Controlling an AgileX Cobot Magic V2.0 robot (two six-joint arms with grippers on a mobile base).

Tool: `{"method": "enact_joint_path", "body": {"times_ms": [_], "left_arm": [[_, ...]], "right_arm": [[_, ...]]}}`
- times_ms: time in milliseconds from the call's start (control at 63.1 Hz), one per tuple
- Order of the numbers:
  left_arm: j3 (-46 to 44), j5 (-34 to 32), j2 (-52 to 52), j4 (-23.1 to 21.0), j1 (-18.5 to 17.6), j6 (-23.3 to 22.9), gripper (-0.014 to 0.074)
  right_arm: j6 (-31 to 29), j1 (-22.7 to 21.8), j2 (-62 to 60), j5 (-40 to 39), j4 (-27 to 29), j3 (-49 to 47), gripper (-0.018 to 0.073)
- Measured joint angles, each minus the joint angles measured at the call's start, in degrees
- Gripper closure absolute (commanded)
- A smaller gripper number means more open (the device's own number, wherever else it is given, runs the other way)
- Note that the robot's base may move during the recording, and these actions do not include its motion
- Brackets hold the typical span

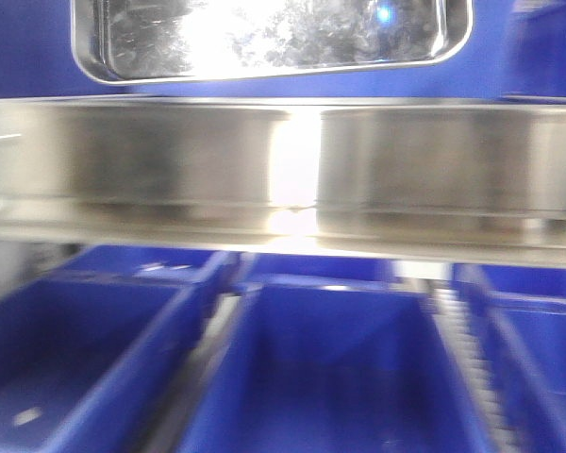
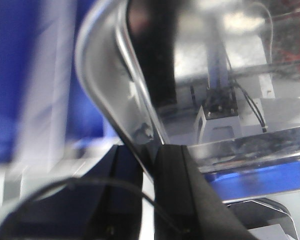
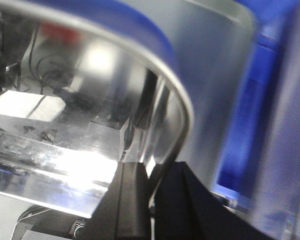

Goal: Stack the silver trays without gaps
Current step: 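Position the held tray above the larger grey tray on the shelf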

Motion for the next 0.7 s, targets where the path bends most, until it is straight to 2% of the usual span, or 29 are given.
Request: {"method": "enact_joint_path", "body": {"times_ms": [697], "left_arm": [[0.0, 0.0, 0.0, 0.0, 0.0, 0.0, 0.0645]], "right_arm": [[0.0, 0.0, 0.0, 0.0, 0.0, 0.0, 0.0503]]}}
